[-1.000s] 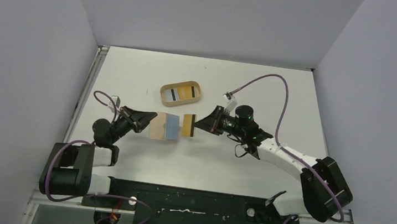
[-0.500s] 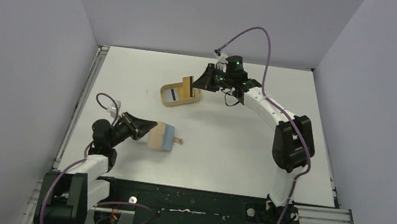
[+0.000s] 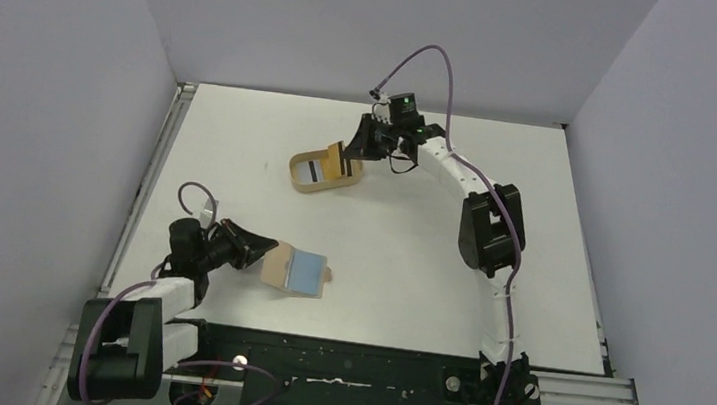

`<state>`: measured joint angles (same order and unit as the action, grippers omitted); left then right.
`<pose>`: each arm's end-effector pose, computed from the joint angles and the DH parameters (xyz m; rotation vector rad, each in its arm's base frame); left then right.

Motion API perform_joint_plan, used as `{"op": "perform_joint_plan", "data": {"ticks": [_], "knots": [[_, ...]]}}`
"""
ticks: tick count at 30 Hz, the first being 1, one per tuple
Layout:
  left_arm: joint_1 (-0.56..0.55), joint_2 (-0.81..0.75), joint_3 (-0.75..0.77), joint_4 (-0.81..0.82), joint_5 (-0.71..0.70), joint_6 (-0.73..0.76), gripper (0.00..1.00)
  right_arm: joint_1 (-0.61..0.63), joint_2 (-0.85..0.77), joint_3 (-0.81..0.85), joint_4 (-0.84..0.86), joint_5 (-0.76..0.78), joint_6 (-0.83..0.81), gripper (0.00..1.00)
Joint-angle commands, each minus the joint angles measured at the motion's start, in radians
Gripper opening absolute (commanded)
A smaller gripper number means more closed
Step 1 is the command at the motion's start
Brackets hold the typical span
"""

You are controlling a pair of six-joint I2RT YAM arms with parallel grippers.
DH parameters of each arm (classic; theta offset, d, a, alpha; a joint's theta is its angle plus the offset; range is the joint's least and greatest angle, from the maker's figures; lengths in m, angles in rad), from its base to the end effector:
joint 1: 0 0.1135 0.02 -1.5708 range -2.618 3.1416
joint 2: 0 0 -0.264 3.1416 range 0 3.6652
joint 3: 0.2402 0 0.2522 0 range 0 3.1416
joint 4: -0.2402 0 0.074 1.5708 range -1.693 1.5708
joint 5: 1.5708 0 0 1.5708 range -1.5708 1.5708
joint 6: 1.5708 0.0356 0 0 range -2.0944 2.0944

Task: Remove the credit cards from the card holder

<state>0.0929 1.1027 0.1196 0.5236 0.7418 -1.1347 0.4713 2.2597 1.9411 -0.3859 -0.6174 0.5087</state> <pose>0.1780 -0.0076 0.1340 -0.8065 2.0378 -1.3769 0.4519 0.2534 0.2308 -0.3074 2.3940 1.1915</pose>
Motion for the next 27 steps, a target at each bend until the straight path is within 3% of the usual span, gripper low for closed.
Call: {"op": "perform_joint_plan", "data": {"ticks": [1,5,14,21,27], "knots": [[0.013,0.070,0.010,0.076,0.048,0.070,0.00,-0.027,0.039,0.112,0.002,0.008,0.000,0.00],[0.013,0.059,0.033,-0.011,0.032,0.122,0.00,-0.035,0.091,0.171,-0.024,0.007,-0.005,0.00],[0.005,-0.136,0.105,-0.408,-0.073,0.290,0.00,-0.044,0.181,0.231,-0.055,0.007,-0.010,0.00],[0.004,-0.111,0.104,-0.431,-0.107,0.298,0.00,-0.044,0.217,0.272,-0.087,0.006,-0.020,0.00],[-0.020,-0.077,0.065,-0.386,-0.184,0.268,0.00,-0.047,0.202,0.285,-0.105,0.010,-0.027,0.29]]}}
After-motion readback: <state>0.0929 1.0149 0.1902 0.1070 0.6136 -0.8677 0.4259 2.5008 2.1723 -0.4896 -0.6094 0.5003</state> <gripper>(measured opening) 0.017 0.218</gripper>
